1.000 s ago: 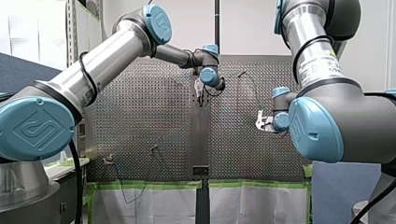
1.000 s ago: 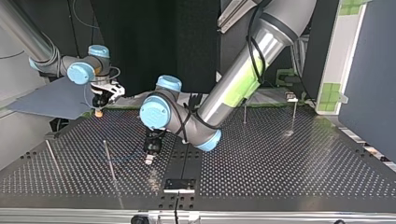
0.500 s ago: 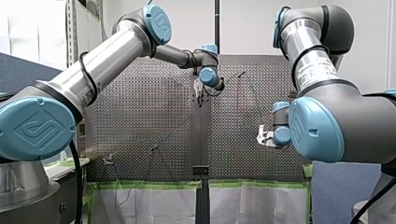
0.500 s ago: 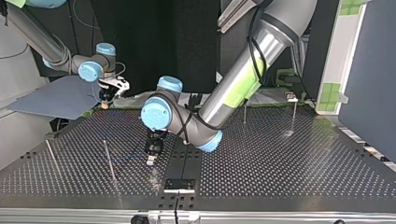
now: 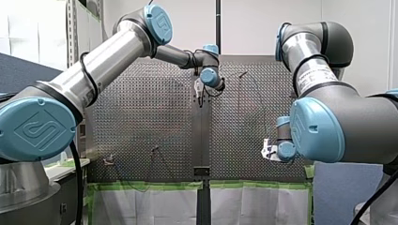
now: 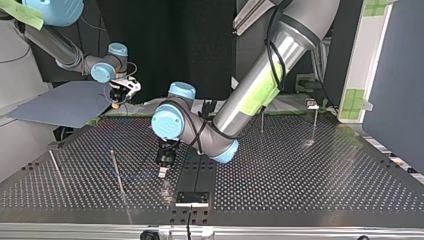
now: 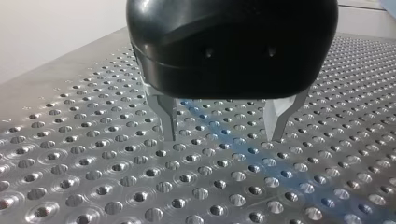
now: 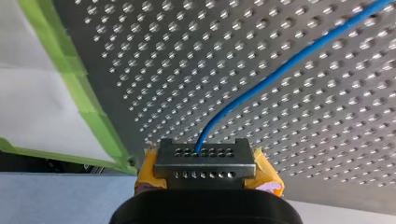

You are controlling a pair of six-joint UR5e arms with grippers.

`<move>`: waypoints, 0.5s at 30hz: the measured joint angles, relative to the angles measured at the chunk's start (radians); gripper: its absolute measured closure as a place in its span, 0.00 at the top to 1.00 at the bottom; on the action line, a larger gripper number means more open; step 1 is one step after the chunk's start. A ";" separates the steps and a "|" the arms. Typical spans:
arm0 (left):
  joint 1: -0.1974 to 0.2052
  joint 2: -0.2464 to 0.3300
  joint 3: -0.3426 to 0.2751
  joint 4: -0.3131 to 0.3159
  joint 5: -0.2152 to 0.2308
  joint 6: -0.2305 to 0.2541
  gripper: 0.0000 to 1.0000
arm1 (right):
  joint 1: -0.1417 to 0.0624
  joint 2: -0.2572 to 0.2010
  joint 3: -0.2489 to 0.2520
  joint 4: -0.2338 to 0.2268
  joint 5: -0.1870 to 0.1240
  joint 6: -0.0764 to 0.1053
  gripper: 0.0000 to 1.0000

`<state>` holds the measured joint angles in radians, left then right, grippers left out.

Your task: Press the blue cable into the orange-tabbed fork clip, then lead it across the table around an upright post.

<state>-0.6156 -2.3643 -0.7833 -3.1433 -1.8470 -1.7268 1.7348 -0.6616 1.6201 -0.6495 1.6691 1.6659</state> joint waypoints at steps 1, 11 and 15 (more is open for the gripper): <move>0.000 0.000 0.000 0.000 0.000 0.000 0.92 | -0.002 0.007 0.000 -0.006 0.000 0.000 0.00; 0.001 0.000 0.000 0.000 -0.001 0.000 0.92 | -0.030 0.083 -0.003 -0.075 0.001 0.011 0.00; 0.001 0.000 0.000 0.000 -0.005 0.000 0.92 | -0.043 0.122 -0.013 -0.089 -0.003 0.018 0.00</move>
<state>-0.6143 -2.3643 -0.7831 -3.1433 -1.8518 -1.7266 1.6916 -0.5396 1.6066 -0.7387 1.6661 1.6844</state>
